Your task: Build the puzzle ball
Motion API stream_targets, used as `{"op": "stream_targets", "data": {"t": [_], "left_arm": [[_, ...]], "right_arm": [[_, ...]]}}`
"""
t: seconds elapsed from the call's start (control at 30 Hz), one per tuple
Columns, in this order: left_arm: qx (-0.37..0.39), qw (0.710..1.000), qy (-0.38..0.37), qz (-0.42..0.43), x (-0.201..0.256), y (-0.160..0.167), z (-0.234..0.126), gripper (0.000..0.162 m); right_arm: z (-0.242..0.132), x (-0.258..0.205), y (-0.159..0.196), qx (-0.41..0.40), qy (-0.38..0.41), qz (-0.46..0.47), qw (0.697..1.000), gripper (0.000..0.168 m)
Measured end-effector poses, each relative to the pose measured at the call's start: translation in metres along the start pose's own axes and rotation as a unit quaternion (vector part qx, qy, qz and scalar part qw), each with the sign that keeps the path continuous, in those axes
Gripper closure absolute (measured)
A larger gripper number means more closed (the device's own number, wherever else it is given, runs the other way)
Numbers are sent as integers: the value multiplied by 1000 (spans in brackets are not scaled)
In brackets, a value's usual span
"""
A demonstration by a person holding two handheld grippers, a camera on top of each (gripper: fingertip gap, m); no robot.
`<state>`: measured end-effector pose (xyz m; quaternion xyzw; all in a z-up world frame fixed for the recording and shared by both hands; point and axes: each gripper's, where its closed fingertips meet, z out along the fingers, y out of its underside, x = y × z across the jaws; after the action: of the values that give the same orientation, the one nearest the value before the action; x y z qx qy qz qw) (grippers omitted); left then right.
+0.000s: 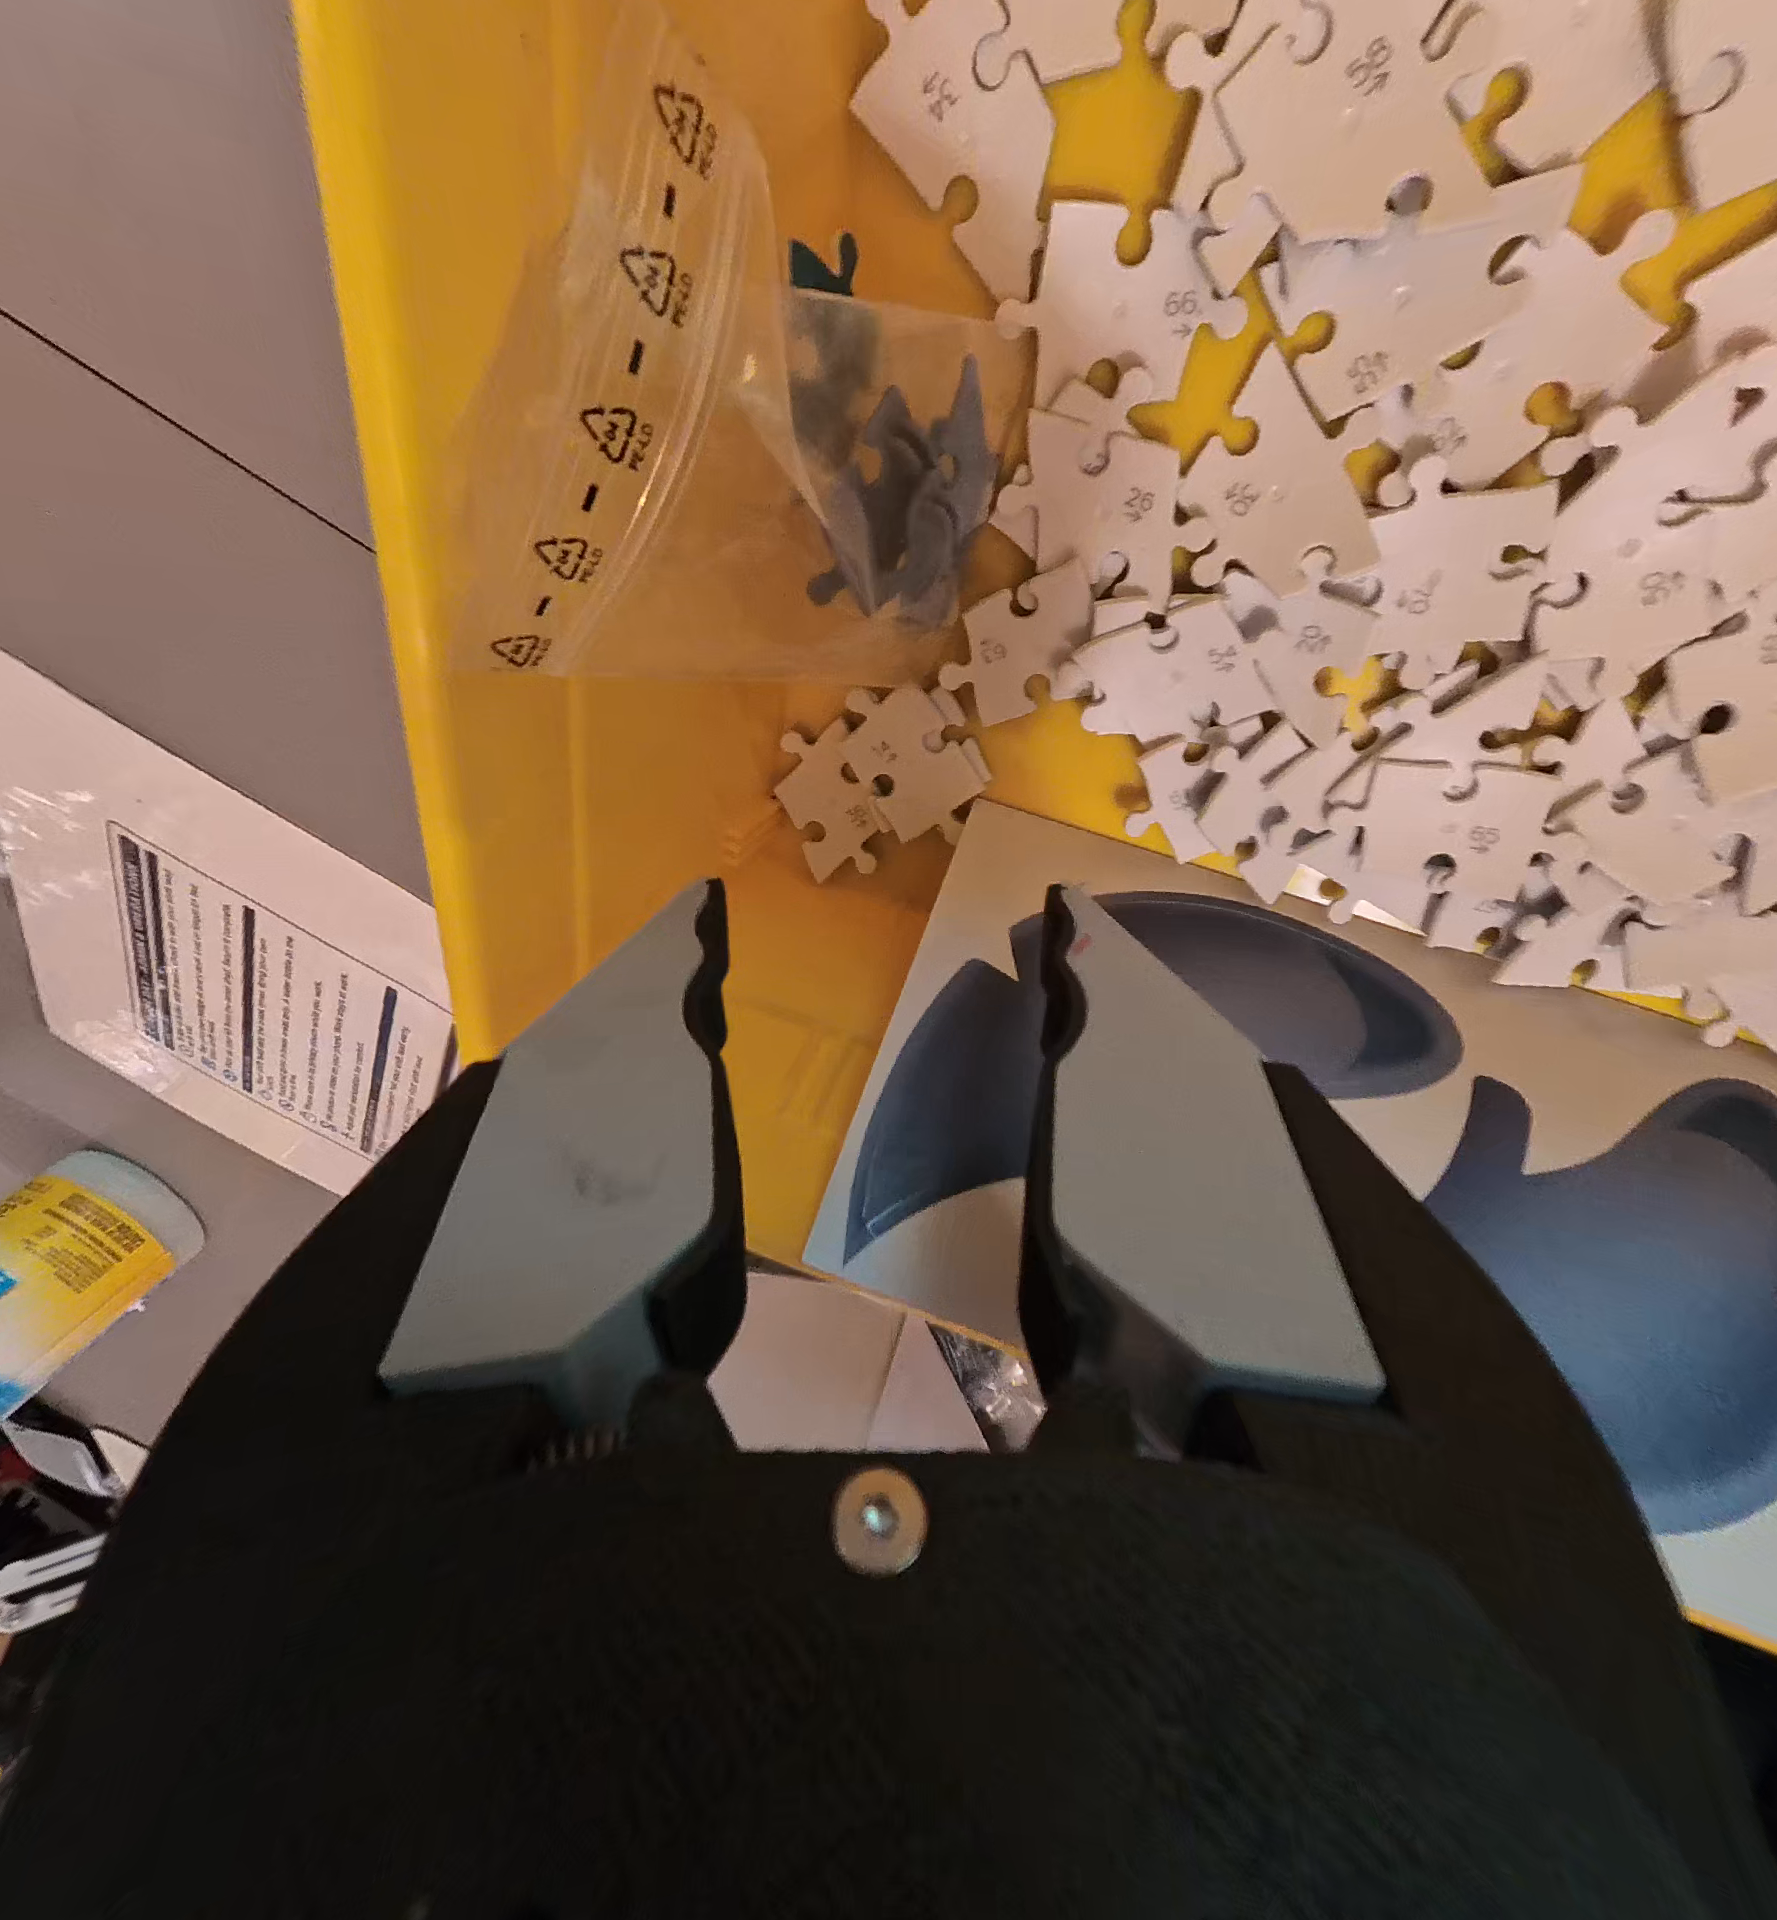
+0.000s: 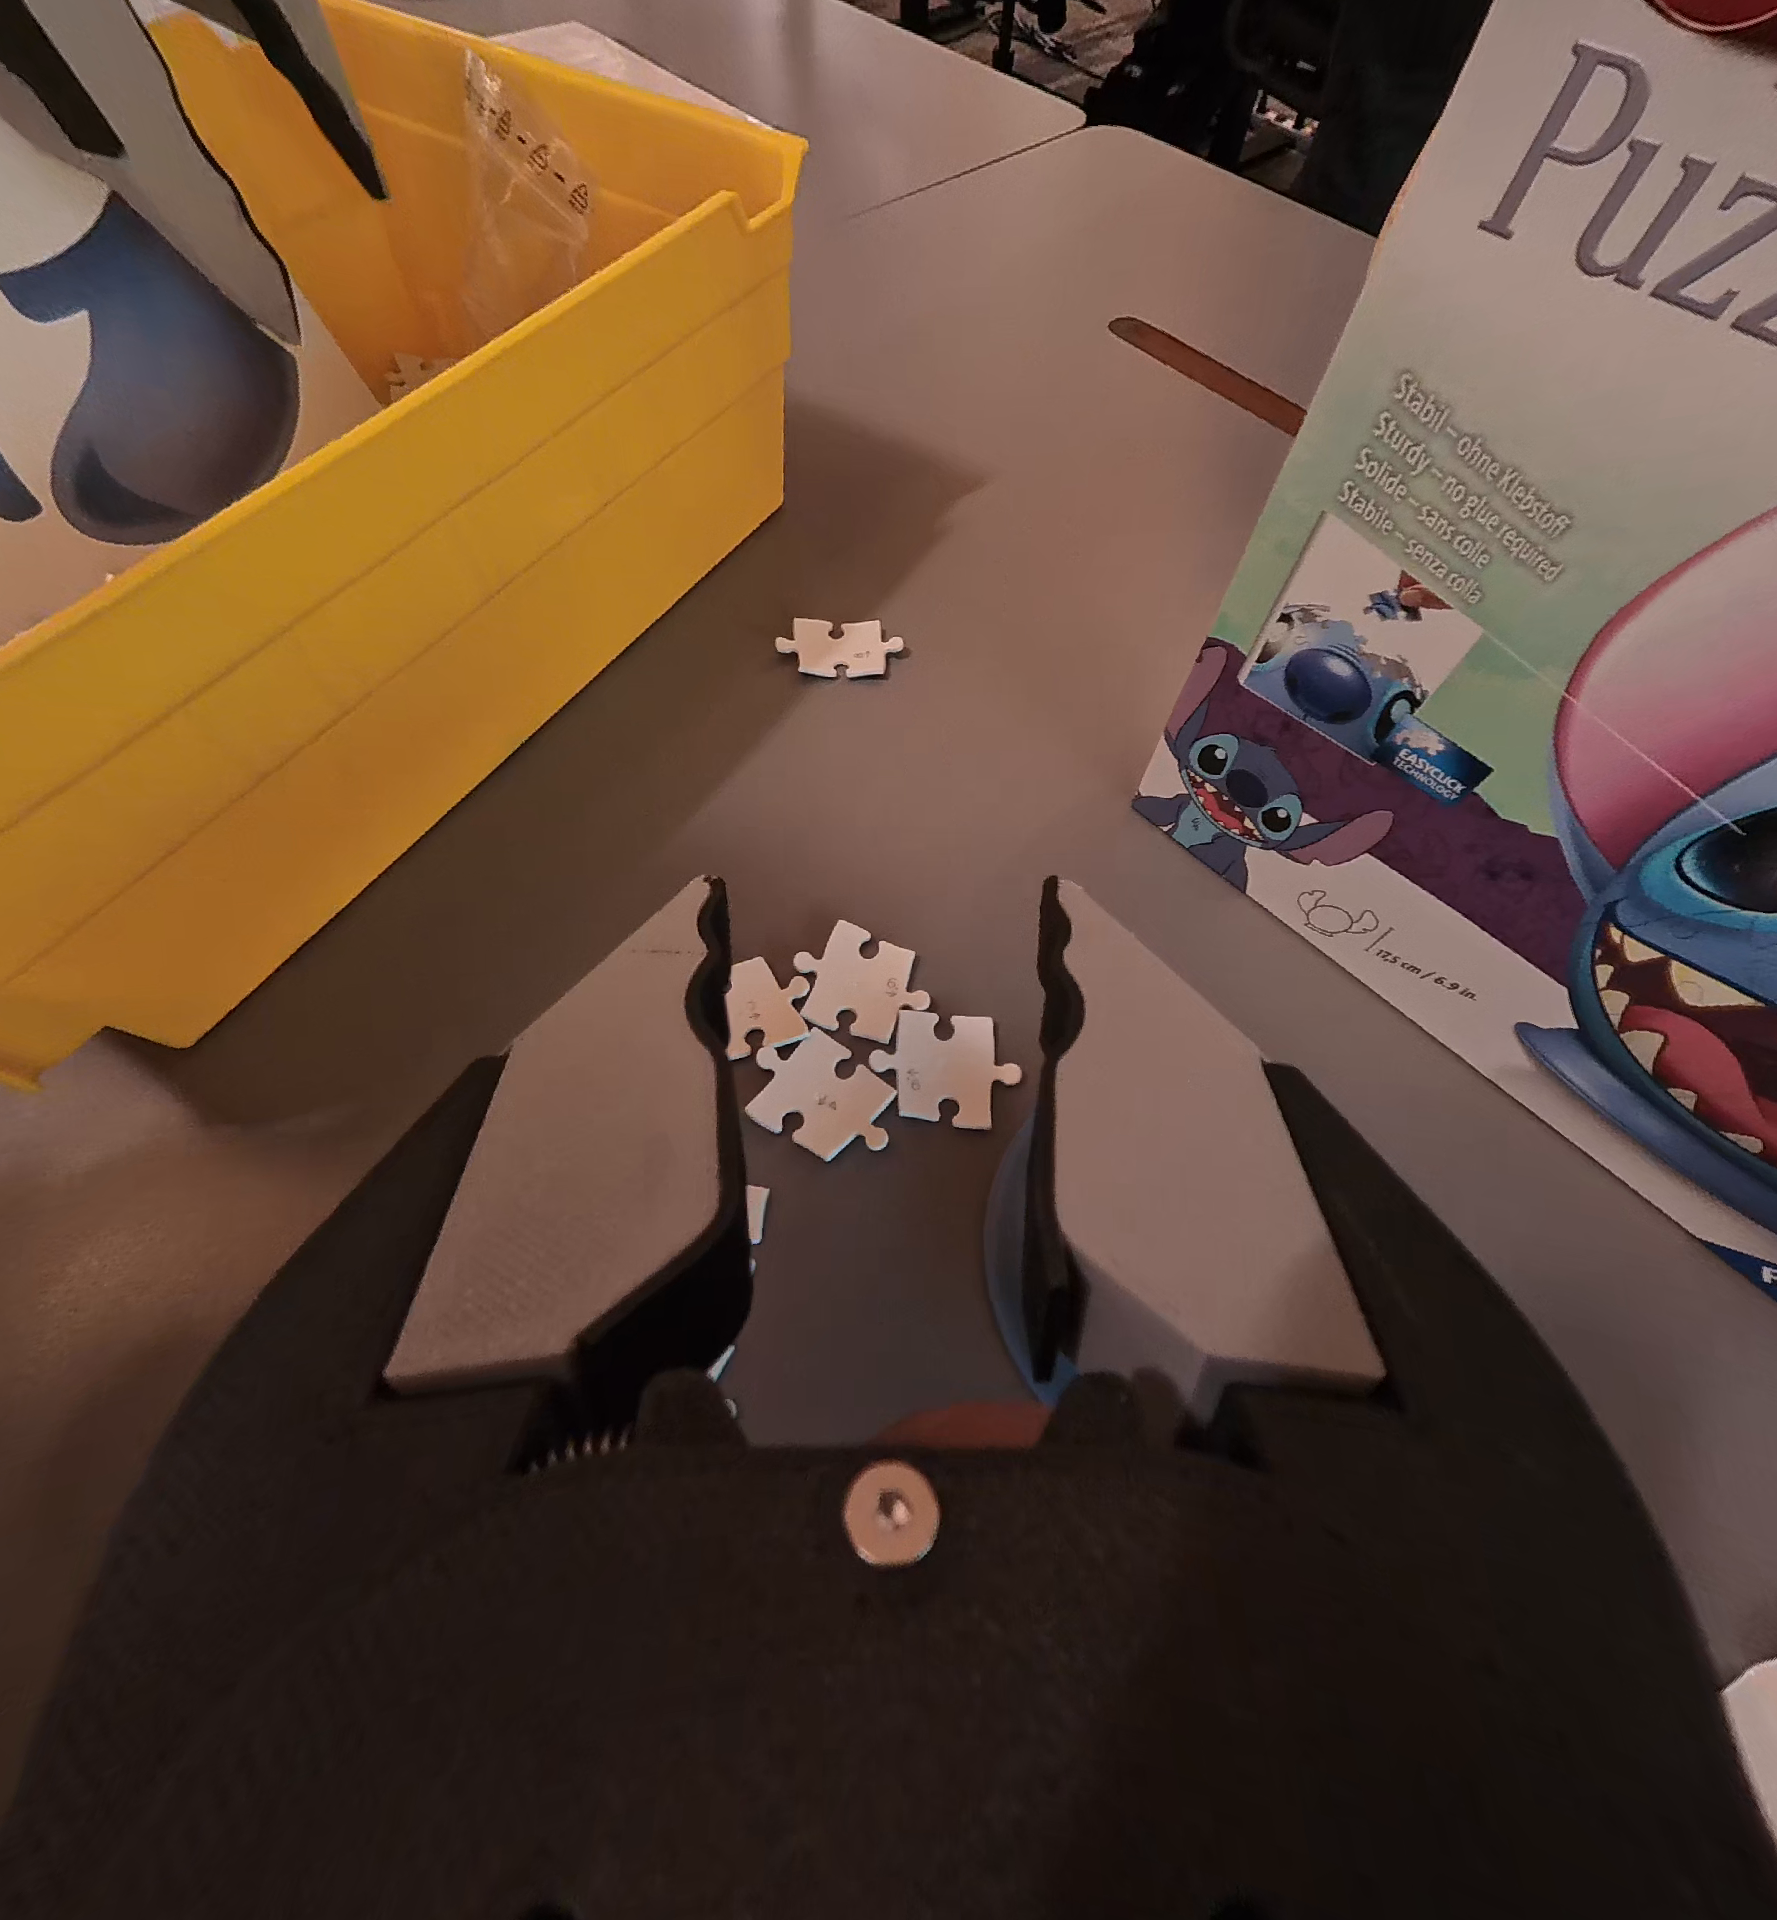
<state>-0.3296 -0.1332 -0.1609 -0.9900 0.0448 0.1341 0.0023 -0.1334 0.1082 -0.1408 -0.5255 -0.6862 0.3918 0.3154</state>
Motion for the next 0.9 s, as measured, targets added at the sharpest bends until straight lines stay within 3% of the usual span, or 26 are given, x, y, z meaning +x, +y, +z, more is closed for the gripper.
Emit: {"op": "stream_targets", "data": {"t": [0.2, 0.43, 0.67, 0.9], "left_arm": [[103, 994, -22, -2, 9, -3, -34, 102], [206, 976, 3, 74, 75, 4, -87, 104], [45, 986, -89, 132, 146, 40, -88, 95], [-112, 968, -147, 168, 153, 59, -64, 94]], "right_arm": [[-7, -2, -8, 19, -3, 2, 1000, 111], [-25, -20, -26, 58, -14, -16, 998, 112], [-34, -35, -33, 77, -33, -17, 996, 112], [-38, -35, -31, 79, -36, -11, 996, 112]]}}
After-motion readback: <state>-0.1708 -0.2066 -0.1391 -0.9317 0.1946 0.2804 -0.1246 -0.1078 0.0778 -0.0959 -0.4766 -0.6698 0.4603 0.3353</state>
